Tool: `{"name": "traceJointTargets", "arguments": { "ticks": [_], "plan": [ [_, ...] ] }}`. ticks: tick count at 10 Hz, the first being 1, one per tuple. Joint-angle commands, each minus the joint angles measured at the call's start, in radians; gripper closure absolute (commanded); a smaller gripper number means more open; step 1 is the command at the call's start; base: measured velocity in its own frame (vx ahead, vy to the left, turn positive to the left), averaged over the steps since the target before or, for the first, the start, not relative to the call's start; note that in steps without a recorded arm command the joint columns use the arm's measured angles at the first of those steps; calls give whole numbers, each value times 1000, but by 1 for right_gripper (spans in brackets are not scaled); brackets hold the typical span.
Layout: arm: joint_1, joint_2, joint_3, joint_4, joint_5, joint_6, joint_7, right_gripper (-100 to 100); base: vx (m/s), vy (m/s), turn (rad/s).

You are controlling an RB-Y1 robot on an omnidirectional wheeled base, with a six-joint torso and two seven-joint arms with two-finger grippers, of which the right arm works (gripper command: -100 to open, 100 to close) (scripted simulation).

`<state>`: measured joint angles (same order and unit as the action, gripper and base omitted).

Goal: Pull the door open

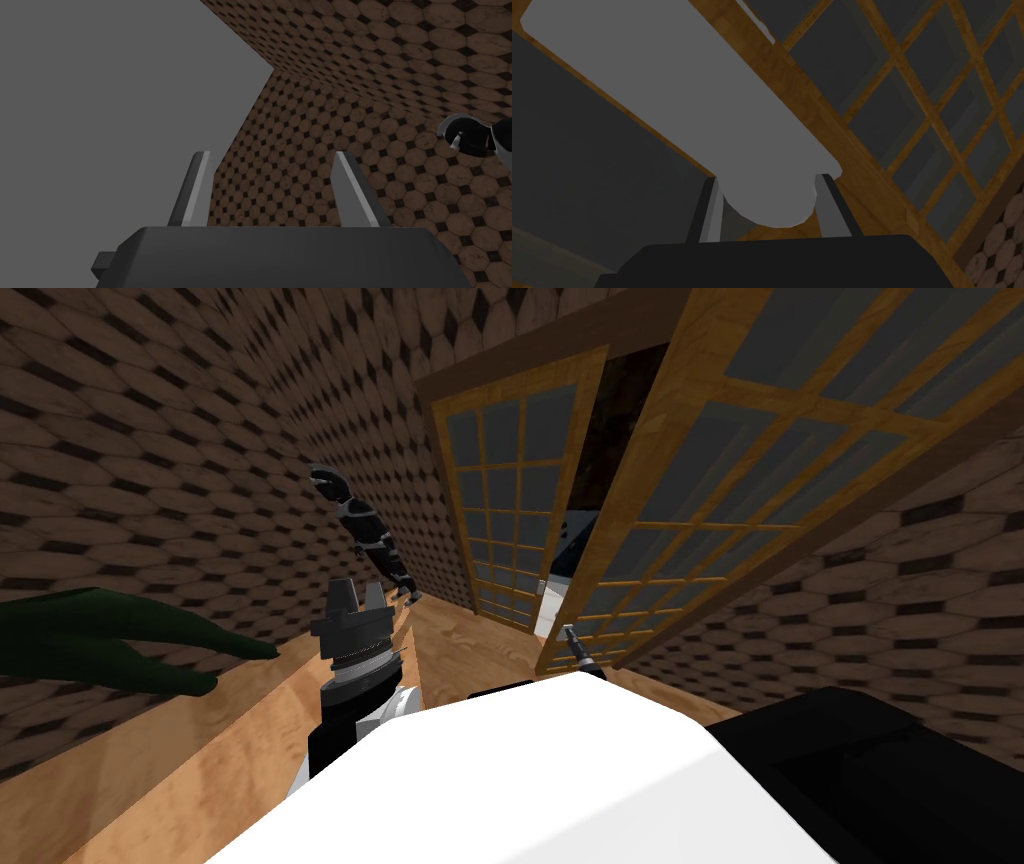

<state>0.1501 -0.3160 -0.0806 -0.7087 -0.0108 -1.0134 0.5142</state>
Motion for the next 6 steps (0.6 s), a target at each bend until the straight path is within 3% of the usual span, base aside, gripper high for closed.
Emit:
{"name": "traceJointTargets", "arguments": {
  "ticks": [1, 6],
  "plan": [
    [-3, 0, 4, 2, -18, 4, -50, 100, -58, -28, 89],
    [-14, 0, 17, 6, -53, 11, -167, 100, -37, -21, 51]
  ]
}}
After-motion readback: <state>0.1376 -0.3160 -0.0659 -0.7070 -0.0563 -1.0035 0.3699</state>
